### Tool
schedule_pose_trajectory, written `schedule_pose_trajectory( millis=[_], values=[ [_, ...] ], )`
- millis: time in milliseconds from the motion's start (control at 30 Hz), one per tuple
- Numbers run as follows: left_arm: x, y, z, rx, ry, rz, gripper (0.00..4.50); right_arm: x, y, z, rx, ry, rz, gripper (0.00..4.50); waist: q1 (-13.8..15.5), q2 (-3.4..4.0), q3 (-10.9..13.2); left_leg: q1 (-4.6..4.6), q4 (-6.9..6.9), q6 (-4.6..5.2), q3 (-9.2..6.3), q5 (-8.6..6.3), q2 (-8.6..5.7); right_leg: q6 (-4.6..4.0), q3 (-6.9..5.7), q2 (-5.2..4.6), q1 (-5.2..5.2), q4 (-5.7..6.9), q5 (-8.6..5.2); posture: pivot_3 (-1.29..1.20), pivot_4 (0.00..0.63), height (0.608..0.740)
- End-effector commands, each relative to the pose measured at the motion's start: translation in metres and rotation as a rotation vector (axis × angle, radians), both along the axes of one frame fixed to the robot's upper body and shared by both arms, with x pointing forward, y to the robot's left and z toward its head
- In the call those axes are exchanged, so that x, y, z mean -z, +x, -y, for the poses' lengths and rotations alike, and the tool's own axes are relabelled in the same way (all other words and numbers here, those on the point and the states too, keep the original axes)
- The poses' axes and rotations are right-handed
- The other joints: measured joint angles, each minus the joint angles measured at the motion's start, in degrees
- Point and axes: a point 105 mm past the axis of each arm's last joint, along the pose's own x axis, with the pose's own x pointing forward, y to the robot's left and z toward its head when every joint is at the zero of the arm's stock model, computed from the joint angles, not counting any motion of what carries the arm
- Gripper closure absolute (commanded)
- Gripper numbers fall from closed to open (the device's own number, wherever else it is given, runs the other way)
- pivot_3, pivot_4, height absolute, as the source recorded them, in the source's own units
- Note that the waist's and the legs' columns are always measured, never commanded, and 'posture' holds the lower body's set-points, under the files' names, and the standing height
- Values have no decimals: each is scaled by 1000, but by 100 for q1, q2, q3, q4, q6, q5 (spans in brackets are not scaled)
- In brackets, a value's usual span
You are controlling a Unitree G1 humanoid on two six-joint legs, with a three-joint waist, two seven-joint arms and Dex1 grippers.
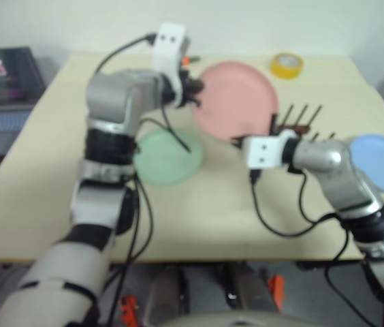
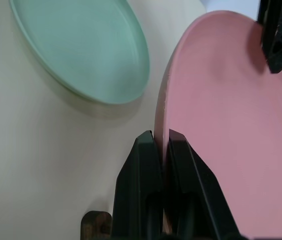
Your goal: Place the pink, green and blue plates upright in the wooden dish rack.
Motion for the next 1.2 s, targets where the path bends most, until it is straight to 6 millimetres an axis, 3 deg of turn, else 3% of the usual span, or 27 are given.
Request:
schedule_pose_trajectory(
  millis=[33, 200, 633, 933, 1200],
  values=[
    [-22, -4, 8, 42, -12, 92, 2396, -13, 1, 4, 14, 18, 49, 4500, 0, 0, 0, 0, 0, 0, 0, 0, 0, 0, 0, 0, 0, 0, 0, 0, 150, 740],
    [-21, -4, 8, 71, 1, 94, 555, -18, 2, 7, 27, 29, 62, 4500, -5, 0, 0, 0, 0, 0, 1, 0, 0, 0, 0, 1, 0, 0, 0, 0, 150, 740],
    [-27, -13, -2, 144, 59, 160, 555, -36, -1, 7, 19, 95, 77, 4500, -6, 0, 0, 0, -1, 0, 1, 0, 1, 0, 1, 1, 0, 0, 0, 0, 150, 740],
    [-55, -29, -7, 259, 44, 333, 555, -46, 7, 21, 69, 129, 96, 4500, 1, 0, 0, -1, -1, 0, 1, 0, 3, -1, 1, -1, 0, -2, 0, 0, 150, 740],
    [-77, -50, -20, 325, 21, 545, 555, -77, 17, 33, 91, 239, 124, 4500, -11, 0, 0, 4, 0, 1, 3, 0, 6, -3, 2, 0, -1, 6, 0, 0, 150, 740]
  ],
)
